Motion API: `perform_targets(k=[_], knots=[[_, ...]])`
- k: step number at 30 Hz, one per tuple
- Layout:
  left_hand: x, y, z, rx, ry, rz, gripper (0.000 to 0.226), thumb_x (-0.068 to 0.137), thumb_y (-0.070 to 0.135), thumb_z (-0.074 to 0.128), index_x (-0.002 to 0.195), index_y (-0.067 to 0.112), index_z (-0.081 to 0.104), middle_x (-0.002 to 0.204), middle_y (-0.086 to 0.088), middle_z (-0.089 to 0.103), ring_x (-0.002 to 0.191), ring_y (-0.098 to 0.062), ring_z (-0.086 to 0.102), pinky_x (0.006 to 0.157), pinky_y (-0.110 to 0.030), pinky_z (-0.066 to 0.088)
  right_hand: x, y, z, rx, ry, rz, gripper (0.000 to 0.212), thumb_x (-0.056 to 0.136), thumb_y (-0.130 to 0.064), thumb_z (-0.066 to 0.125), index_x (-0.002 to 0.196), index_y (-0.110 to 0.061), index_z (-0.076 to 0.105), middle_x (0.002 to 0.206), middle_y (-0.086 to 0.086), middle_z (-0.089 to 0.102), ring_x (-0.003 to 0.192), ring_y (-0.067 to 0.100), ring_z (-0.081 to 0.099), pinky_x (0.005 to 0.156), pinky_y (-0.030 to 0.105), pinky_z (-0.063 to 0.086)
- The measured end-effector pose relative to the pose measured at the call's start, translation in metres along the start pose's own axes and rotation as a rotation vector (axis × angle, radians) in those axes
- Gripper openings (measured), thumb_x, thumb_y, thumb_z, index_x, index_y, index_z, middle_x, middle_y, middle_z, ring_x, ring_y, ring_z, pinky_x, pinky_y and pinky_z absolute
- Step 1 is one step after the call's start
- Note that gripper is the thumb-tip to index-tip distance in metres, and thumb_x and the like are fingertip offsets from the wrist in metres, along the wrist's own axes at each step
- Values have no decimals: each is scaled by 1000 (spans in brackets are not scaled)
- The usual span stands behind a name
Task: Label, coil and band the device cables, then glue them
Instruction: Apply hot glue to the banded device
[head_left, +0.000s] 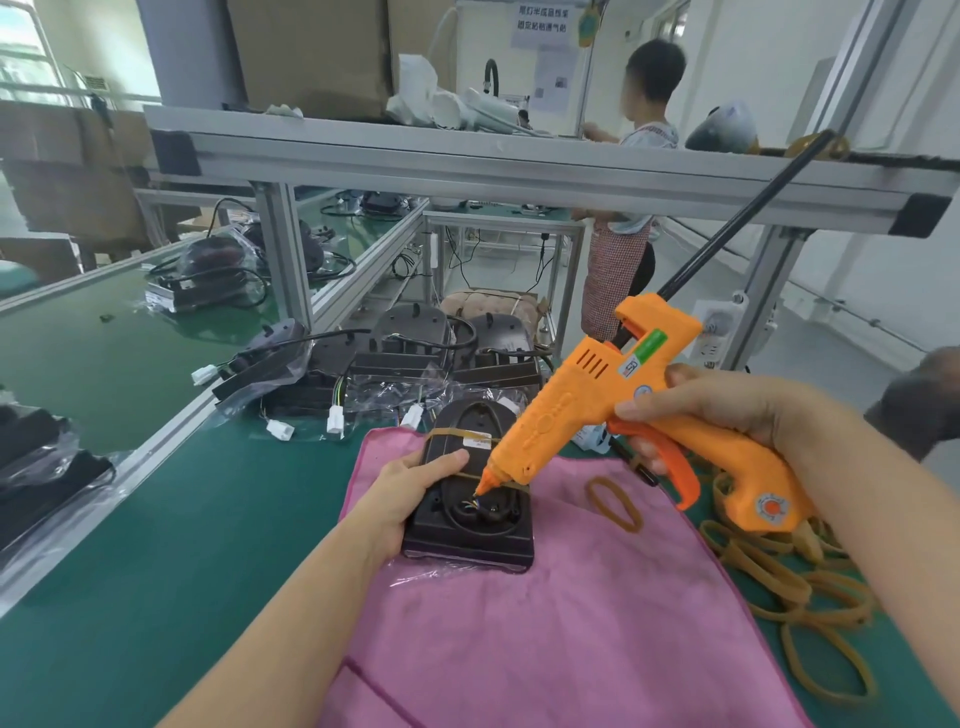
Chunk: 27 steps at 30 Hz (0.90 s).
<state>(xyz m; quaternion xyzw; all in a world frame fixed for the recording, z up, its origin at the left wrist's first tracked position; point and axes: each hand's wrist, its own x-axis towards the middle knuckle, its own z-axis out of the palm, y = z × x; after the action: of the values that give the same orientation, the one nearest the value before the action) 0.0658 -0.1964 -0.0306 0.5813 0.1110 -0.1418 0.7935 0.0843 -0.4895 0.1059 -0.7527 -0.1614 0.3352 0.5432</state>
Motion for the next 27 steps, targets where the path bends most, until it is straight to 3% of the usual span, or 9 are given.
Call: perform_targets(k=[14,27], knots=[[-4,0,2,-14,4,19,23,82,15,73,102,8,66,84,-21,73,63,-30,70,57,-39,59,2,2,5,1,-19,-4,26,76,-30,81,93,-11,72,71,15,62,64,27,61,65,37,54],[-1,-1,1,-16,5,8,26,81,16,75,104,8,65,87,-23,72,63,-31,70,59,-41,59,2,-2,11,-7,13,8,25,72,-28,81,91,-15,71,72,18,63,64,29,63,65,38,54]])
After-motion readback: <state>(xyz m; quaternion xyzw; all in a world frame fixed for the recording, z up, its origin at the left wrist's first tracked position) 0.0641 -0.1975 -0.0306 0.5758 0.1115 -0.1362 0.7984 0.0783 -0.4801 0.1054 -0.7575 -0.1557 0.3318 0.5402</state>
